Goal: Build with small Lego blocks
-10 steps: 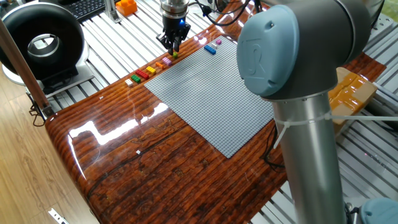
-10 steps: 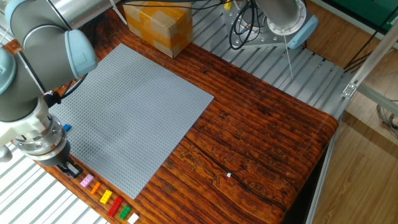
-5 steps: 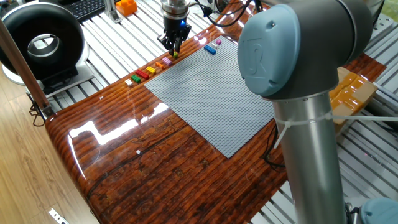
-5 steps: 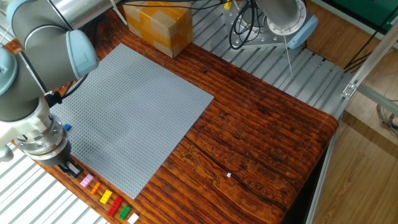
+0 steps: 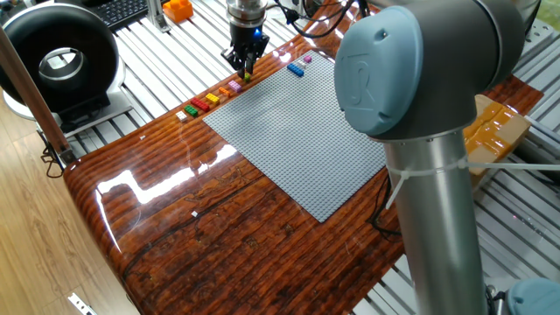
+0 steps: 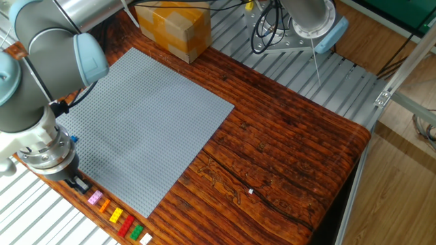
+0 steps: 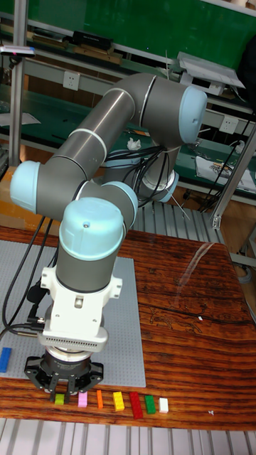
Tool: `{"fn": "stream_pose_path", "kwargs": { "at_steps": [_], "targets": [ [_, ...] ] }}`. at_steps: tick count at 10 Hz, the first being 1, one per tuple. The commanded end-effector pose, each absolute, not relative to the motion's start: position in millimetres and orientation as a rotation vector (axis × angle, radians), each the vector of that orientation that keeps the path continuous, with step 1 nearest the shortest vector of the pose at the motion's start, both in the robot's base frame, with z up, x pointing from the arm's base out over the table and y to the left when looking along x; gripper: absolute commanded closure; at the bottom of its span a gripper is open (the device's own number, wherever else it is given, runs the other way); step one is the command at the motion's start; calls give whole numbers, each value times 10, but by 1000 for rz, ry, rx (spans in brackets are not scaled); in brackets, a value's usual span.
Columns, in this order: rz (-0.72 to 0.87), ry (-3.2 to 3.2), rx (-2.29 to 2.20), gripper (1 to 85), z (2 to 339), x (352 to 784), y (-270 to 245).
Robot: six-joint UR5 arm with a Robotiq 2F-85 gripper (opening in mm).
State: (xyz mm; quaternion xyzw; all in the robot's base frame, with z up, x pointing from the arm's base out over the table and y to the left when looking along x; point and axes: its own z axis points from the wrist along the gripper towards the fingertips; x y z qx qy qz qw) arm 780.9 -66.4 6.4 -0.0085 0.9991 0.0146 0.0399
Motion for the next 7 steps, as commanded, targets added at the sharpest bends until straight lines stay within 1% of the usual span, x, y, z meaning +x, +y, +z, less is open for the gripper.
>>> {"fn": "stream_pose_path", "kwargs": {
  "at_steps": [1,7],
  "targets": [
    [60,3058,-12,567,55,7804,-658],
    [63,3057,14,607,46,7790,-639]
  ]
}}
